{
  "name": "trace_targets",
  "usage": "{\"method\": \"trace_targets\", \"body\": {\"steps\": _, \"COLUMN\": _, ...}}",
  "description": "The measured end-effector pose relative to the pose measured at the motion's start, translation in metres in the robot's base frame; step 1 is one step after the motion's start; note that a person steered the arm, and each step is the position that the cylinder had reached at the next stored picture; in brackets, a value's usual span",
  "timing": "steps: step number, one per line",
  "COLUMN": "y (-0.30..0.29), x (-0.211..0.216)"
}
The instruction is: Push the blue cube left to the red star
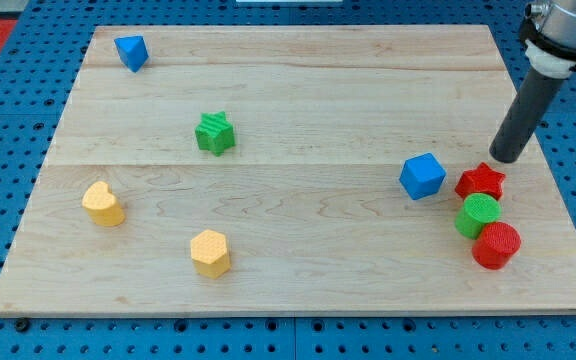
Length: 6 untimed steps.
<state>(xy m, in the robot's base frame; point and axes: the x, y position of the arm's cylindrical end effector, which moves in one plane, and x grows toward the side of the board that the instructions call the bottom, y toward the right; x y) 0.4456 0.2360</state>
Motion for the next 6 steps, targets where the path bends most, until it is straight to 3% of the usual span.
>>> {"method": "trace_targets", "body": {"steps": 2, "y": -0.01, "x": 0.025}}
{"method": "trace_targets", "body": {"steps": 3, "y": -0.009, "x": -0.004}}
{"method": "trace_targets", "body": {"steps": 4, "y": -0.076, "x": -0.058}}
{"method": "trace_targets", "body": {"steps": 5, "y": -0.142, "x": -0.033}}
{"method": "trace_targets", "body": {"steps": 6, "y": -0.089, "x": -0.013}}
